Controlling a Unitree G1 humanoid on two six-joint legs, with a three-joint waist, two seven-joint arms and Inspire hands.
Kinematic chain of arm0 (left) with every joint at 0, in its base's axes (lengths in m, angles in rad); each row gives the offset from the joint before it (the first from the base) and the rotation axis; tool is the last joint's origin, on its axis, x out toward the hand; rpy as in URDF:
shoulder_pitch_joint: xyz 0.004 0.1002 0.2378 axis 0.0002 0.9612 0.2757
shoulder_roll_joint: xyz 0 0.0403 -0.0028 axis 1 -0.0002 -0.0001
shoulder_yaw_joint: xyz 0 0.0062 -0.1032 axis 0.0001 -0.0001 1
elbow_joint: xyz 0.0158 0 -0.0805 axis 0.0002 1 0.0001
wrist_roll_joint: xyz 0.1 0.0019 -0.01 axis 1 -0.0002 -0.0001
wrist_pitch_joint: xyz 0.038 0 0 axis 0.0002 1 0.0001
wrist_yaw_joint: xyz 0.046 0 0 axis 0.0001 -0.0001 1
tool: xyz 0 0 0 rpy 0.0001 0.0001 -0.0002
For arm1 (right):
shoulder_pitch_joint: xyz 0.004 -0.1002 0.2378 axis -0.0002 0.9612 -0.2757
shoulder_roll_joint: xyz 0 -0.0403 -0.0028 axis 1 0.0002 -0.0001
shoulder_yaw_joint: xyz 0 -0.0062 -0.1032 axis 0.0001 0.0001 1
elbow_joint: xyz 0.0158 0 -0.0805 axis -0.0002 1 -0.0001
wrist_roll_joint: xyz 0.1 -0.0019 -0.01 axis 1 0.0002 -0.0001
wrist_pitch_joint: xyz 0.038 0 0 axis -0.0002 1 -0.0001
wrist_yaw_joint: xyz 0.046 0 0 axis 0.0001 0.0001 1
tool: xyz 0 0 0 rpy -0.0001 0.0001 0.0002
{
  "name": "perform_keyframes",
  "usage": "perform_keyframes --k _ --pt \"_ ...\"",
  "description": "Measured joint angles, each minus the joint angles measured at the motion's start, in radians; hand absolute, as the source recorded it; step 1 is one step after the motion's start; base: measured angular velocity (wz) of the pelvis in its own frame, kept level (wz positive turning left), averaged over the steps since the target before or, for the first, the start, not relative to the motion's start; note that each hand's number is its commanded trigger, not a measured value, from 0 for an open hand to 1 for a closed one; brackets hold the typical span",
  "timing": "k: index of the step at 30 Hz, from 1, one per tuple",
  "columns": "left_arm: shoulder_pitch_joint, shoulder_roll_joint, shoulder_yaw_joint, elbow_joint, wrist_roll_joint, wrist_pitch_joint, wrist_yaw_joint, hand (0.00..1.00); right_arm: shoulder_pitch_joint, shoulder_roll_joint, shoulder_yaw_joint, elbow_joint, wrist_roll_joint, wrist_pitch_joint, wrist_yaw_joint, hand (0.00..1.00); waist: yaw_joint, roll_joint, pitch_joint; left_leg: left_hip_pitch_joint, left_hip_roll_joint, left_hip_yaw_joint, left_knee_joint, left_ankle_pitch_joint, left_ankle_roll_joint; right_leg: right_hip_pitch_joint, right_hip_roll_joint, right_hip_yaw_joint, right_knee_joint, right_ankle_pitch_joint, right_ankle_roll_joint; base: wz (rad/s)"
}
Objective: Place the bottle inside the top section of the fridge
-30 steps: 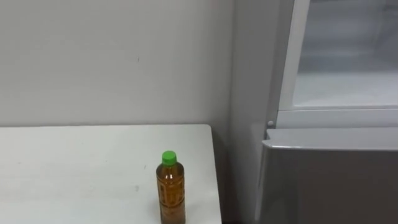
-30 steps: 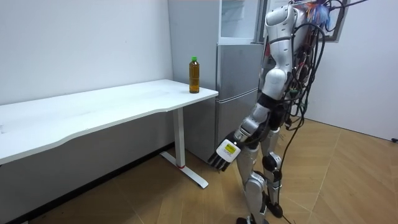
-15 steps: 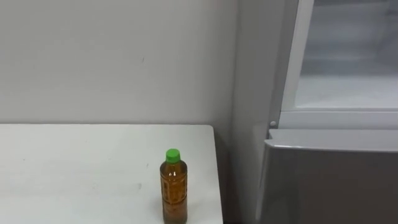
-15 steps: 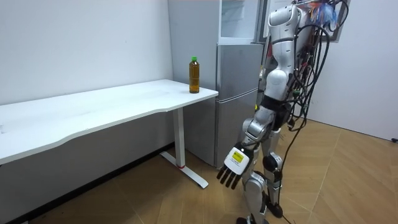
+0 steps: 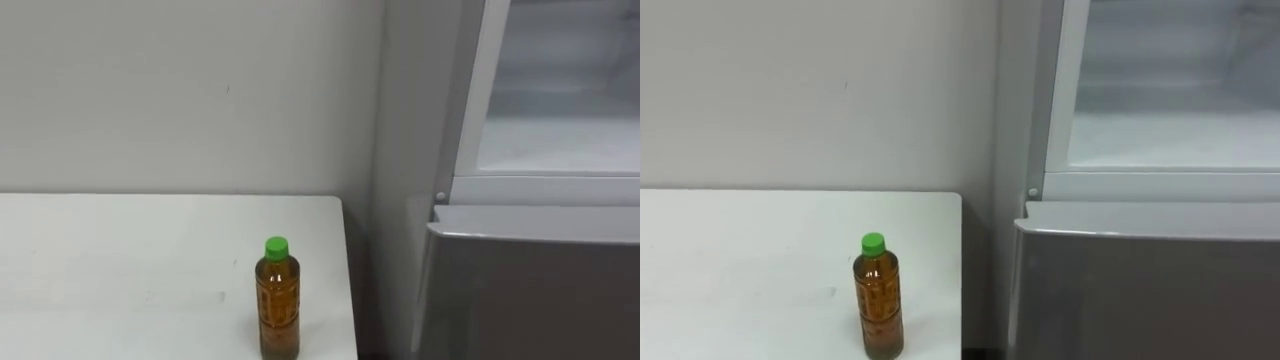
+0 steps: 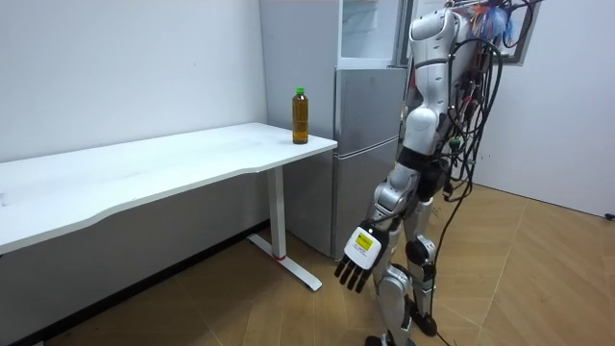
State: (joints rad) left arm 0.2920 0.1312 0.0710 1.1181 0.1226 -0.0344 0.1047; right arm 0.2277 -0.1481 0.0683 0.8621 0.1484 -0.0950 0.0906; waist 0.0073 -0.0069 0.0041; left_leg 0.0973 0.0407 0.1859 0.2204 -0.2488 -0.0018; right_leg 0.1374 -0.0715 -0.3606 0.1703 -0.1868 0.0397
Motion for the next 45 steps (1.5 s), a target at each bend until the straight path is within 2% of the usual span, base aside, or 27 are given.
perform_keyframes --k 7,9,11,17,21,28,31,39,45 --pt "-0.017 0.004 -0.018 -0.002 0.003 0.007 -0.009 0.0 0.012 -0.001 0.013 -0.13 -0.048 0.001 0.018 0.0 0.001 0.001 0.0 -0.003 0.001 0.0 0.002 -0.002 0.0 -0.005 0.0 0.001 0.002 0.0 0.0 0.0" --pt "-0.016 0.004 -0.018 -0.017 0.015 0.008 -0.013 0.0 0.028 -0.003 0.027 -0.218 -0.063 0.006 0.021 0.0 0.001 0.0 -0.0008 -0.016 0.001 0.0 0.009 -0.002 0.0 -0.017 0.0 0.001 0.007 0.0 0.0 0.0" --pt "-0.013 0.005 -0.017 -0.04 0.039 0.007 -0.022 0.0 0.043 -0.003 0.03 -0.341 -0.072 0.006 0.032 0.0 0.001 0.005 0.0046 -0.019 0.002 0.0 0.014 -0.002 0.0 -0.022 -0.001 0.003 0.016 0.0 0.0 0.0" --pt "0.013 0.015 -0.018 -0.075 0.048 0.007 -0.031 0.0 0.049 -0.008 0.033 -0.538 -0.069 0.008 0.064 0.0 0.012 -0.002 0.0008 -0.015 0.001 0.0 0.01 -0.002 0.0 -0.023 -0.001 0.005 0.017 0.0 0.0 -0.01" --pt "0.02 0.028 -0.017 -0.08 0.049 0.006 -0.045 0.0 0.049 -0.008 0.047 -0.568 -0.069 0.005 0.089 0.0 0.026 -0.015 -0.0041 -0.016 0.002 0.0 0.011 -0.002 0.0 -0.024 -0.001 0.007 0.019 0.0 -0.001 0.0" --pt "0.04 0.031 -0.018 -0.078 0.093 0.02 -0.078 0.0 0.06 -0.013 0.065 -0.744 -0.075 0.009 0.113 0.0 0.032 -0.008 -0.0045 -0.023 0.005 0.004 0.01 -0.002 0.0 -0.038 -0.002 0.005 0.034 0.0 -0.001 -0.01" --pt "0.039 0.031 -0.019 -0.076 0.107 0.022 -0.094 0.0 0.058 -0.015 0.066 -0.806 -0.074 0.009 0.125 0.0 0.054 -0.008 -0.0046 -0.022 0.005 0.004 0.011 -0.002 0.0 -0.037 -0.003 0.005 0.035 0.0 -0.001 0.0" --pt "0.038 0.03 -0.04 -0.075 0.107 0.034 -0.099 0.0 0.045 -0.022 0.07 -0.885 -0.069 0.01 0.154 0.0 0.078 -0.007 -0.0048 -0.022 0.004 0.003 0.004 -0.002 0.0 -0.037 -0.003 0.011 0.037 0.0 -0.001 0.0" --pt "0.023 0.032 -0.063 -0.075 0.107 0.035 -0.098 0.0 -0.008 -0.026 0.091 -0.914 -0.014 0.01 0.175 0.0 0.08 -0.007 -0.0048 -0.022 0.003 0.002 0.002 -0.002 0.001 -0.039 -0.004 0.008 0.036 0.0 -0.001 0.0"
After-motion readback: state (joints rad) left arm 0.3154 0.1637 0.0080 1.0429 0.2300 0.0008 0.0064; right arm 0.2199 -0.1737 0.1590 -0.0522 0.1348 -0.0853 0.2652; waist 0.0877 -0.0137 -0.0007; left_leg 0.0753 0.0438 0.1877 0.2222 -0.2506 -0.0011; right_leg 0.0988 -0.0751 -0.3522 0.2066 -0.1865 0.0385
